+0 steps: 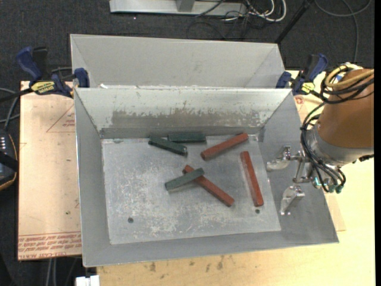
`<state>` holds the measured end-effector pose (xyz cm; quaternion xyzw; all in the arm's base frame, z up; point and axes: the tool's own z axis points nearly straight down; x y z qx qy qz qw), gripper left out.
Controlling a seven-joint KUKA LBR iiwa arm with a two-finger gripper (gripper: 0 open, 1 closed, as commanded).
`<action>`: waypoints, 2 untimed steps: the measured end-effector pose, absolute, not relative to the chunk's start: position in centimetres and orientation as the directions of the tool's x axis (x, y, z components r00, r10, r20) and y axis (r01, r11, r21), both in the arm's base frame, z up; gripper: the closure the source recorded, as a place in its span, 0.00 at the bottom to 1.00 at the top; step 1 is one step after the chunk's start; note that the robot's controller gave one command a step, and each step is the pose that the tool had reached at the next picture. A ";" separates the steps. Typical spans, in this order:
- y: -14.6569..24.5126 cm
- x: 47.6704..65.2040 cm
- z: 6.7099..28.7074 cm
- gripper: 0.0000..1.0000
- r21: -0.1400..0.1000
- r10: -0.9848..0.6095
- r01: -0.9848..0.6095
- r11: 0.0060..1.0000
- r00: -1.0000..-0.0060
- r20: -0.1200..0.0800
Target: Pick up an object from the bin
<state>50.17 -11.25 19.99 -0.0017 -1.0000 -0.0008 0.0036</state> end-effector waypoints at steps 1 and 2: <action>-11.2 50.4 20.4 0.00 0.000 0.000 0.000 1.000 -1.000 -0.001; -10.6 52.3 16.4 0.00 -0.002 -0.033 -0.033 0.999 -0.999 -0.011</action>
Offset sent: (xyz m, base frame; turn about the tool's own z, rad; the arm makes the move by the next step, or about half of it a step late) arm 0.0525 0.0215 -0.1243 -0.1084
